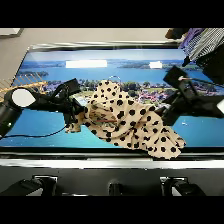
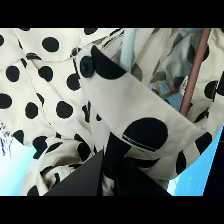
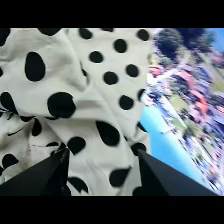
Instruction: Fold the clothes and pants, and hang the long-sleeved shirts on hangers.
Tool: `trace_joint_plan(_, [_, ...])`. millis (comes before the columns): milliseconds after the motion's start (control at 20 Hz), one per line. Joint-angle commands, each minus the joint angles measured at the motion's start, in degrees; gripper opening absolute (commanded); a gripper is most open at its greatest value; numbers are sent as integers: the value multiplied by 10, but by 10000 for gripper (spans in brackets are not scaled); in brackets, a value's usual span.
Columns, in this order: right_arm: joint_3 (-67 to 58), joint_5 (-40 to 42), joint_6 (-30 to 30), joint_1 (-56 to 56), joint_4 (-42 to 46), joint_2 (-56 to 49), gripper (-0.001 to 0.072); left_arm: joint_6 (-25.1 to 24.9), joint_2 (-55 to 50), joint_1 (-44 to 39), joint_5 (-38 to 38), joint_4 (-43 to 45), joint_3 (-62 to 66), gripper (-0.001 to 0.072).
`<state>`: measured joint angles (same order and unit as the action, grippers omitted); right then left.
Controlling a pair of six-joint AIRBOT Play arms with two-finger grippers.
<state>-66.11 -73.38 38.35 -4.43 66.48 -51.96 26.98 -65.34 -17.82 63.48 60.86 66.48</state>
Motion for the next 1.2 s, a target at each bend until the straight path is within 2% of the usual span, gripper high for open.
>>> trace_joint_plan(0, [-1,-19,-75,7,-60,-76,506,0,10,0,1,0,0,22])
trace_joint_plan(300, [-1,-14,-77,7,-86,-146,503,0,11,0,1,0,0,22])
trace_joint_plan(350, [-1,-20,-77,7,-88,-149,450,0,11,0,1,0,0,22])
trace_joint_plan(400, [-1,-32,-77,7,-88,-148,272,1,11,0,1,0,0,23])
trace_joint_plan(450, [-1,-49,-77,7,-88,-145,128,1,11,0,1,0,0,23])
trace_joint_plan(500, [-1,-70,-78,7,-88,-140,28,5,11,0,1,0,0,27])
trace_joint_plan(550, [-1,-84,-77,7,-88,-132,26,5,10,0,1,0,0,48])
trace_joint_plan(700, [-1,-94,-73,7,-82,-91,23,19,8,0,-18,0,0,389])
trace_joint_plan(800, [-1,-85,-36,7,-50,-56,23,123,4,0,-77,0,0,652])
trace_joint_plan(850, [-1,-79,-7,7,-25,-36,23,179,5,0,-112,0,0,694])
trace_joint_plan(950, [-1,-64,52,7,23,10,24,305,6,0,-196,0,0,695])
trace_joint_plan(1000, [-1,-54,90,7,51,36,24,386,7,0,-243,0,0,695])
trace_joint_plan(1100, [-6,-34,201,7,143,91,24,548,9,0,-311,0,2,694])
trace_joint_plan(1150, [-12,-29,275,7,207,119,25,606,11,0,-329,0,2,694])
